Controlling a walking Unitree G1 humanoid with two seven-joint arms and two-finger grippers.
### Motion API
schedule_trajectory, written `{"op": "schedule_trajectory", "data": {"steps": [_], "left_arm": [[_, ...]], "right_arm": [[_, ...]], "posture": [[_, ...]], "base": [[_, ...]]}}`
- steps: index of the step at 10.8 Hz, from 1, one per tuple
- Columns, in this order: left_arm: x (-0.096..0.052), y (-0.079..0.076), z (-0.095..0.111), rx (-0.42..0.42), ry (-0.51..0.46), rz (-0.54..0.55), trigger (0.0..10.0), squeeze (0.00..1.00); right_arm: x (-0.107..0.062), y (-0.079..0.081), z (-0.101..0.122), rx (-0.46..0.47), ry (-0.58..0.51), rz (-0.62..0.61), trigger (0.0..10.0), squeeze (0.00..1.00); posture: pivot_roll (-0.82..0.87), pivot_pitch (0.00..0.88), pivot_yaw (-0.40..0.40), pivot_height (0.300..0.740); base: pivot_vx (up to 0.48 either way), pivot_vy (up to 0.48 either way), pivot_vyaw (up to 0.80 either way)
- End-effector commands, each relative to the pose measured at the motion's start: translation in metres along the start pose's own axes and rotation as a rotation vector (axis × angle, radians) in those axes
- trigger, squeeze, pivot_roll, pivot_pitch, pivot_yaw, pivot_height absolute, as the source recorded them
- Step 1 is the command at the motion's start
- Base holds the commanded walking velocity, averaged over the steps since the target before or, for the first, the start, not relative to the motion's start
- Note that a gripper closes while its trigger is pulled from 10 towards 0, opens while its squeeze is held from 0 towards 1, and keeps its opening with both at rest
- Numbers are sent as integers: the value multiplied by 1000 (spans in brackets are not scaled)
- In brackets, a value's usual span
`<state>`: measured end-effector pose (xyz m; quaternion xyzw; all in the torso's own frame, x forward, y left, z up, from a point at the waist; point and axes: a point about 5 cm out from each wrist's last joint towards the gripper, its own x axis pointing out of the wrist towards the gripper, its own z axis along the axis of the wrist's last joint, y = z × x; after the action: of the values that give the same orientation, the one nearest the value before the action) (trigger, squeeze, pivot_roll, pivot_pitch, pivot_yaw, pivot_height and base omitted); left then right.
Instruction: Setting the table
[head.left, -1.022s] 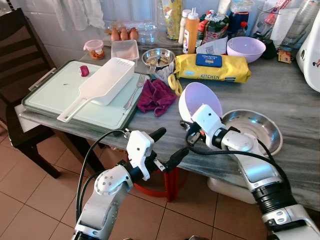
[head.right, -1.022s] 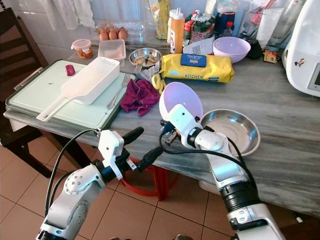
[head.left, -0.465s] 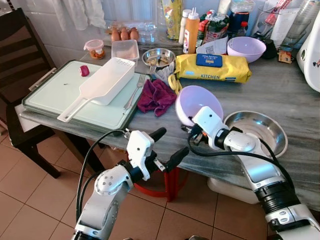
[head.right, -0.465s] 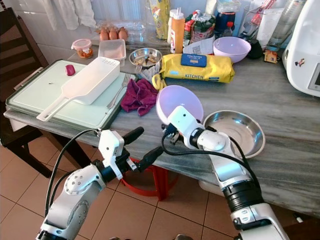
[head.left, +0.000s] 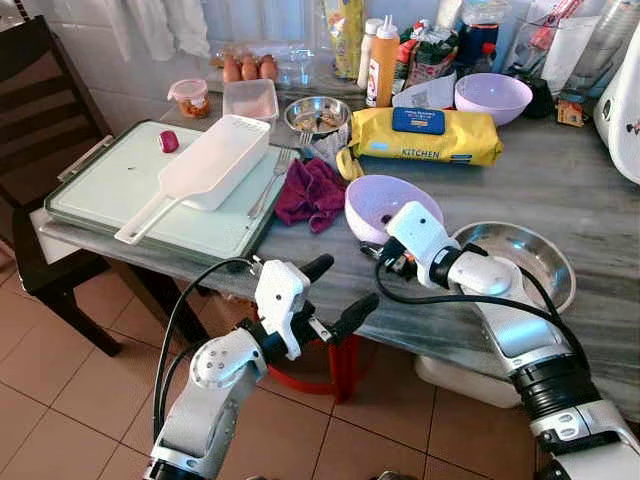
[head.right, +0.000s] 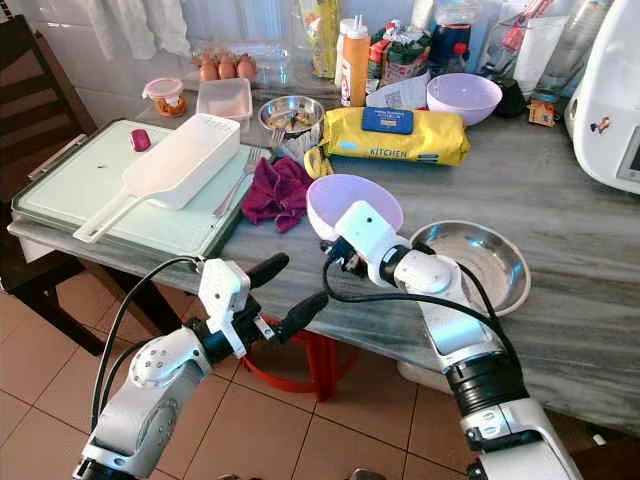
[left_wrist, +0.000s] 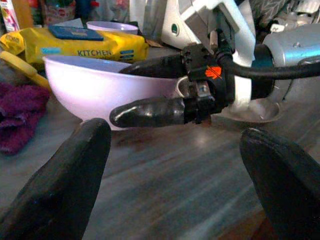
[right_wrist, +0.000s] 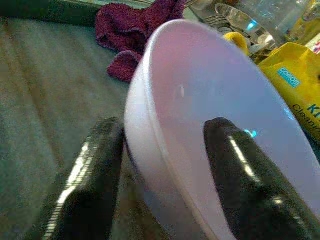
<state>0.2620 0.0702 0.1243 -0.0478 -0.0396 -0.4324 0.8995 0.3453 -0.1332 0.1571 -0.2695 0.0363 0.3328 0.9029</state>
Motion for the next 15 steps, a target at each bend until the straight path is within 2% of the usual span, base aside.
{"op": "schedule_trajectory", "data": {"steps": [1,4,6,9,12,15], "left_arm": [[1,-2,-3,5,26,-15,10000,0],[0,-2,-5,7,37,-20,10000,0],[-2,-2,-5,4,37,-23,10000,0],[-5,1,-5,10,43,-22,10000,0],[-4,4,-5,21,46,-12,10000,0],[-2,3,-5,22,46,-10,10000,0]], "right_arm": [[-1,-7,9,-15,-28,-26,10000,1000],[-1,-7,16,-28,-47,-25,10000,1000],[-4,-13,28,-31,-97,-71,10000,1000],[-9,-21,40,15,-160,-159,10000,1000],[-9,-18,41,70,-174,-175,10000,1000],[-10,-17,45,80,-193,-200,10000,1000]], "posture": [[-185,110,44,740],[-184,109,44,740],[-182,109,43,740],[-186,111,43,740],[-190,111,47,740],[-187,109,45,740]], "base": [[0,0,0],[0,0,0],[0,0,0],[0,0,0],[0,0,0],[0,0,0]]}}
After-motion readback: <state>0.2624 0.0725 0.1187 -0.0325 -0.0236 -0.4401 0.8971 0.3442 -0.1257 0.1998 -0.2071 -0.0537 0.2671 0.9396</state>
